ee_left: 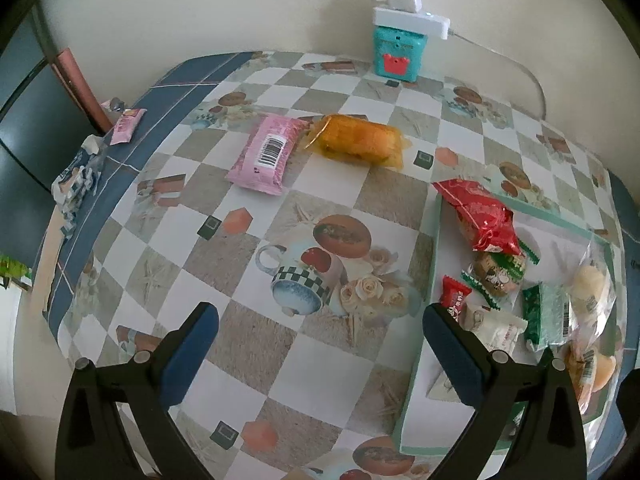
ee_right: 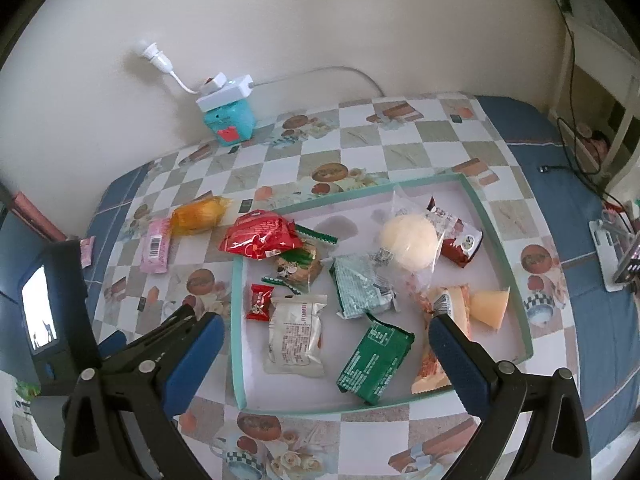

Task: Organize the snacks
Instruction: 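Move both open tools toward the pink bag and orange-wrapped cake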

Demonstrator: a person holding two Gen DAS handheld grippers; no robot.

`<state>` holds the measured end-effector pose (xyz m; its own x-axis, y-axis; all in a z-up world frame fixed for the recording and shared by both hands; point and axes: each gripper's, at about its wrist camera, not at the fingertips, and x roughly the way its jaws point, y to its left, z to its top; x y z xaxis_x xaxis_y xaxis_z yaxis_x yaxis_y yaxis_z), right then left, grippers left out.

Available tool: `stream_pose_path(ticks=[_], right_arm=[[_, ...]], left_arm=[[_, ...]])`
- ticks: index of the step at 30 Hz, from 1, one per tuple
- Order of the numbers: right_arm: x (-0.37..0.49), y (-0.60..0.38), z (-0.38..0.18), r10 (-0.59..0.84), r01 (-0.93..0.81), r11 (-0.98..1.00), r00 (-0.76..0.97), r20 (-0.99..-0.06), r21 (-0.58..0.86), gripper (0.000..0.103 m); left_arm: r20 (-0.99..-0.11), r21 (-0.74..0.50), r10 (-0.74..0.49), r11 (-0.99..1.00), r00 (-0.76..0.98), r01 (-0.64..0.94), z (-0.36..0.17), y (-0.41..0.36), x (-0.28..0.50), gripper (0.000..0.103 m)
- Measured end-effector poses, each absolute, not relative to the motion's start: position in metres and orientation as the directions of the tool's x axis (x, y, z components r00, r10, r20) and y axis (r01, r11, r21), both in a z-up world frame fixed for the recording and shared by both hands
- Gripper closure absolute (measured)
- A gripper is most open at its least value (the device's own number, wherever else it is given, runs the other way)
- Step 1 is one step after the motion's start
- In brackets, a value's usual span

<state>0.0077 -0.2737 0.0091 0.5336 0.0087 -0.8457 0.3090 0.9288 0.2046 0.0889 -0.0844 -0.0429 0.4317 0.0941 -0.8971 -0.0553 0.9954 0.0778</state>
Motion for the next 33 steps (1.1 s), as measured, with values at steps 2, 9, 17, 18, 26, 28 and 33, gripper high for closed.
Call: stream_pose_path(ticks=[2,9,17,18,26,28,33], right_arm=[[0.008,-0.276,0.008,0.005,0.314,0.928,0.533,-0.846,0.203,0.0],[0.014,-0.277,-0.002,-0.025,0.328,0.929,0.517,-0.855,0.172,0.0],[0.03,-0.266,0.002,-0.022,0.316,0.928,0.579,-0.815,0.199,0.0],[0.032,-0.264,0.001,-0.018,0.317,0.925,0.584,-0.811,0.209,0.0],[0.065,-0.262,-0.009,0.022,0.328,0.905,0.599,-0.801,0.27,0.0],[0.074,-0.261,-0.009,0.024,0.324,0.907,0.6,-0.8,0.269,0.0],[0.105,-0.25,-0.011,0.06,0.296,0.911,0.594,-0.802,0.288,0.0]], left_arm=[[-0.895,0.07,0.09,0.996,0.438,-0.063,-0.042,-0.085,0.09,0.001],[-0.906,0.041,0.068,0.996,0.417,-0.074,-0.044,-0.083,0.101,0.001],[-0.909,-0.015,0.015,0.998,0.415,-0.068,-0.035,-0.063,0.129,0.001],[-0.907,-0.024,0.005,0.998,0.42,-0.062,-0.033,-0.056,0.135,0.001],[-0.907,-0.023,-0.021,1.0,0.422,0.002,-0.031,-0.011,0.184,0.001],[-0.911,-0.029,-0.038,0.999,0.411,0.027,-0.032,0.0,0.198,0.001],[-0.919,-0.028,-0.06,0.996,0.389,0.086,-0.03,0.025,0.232,0.001]])
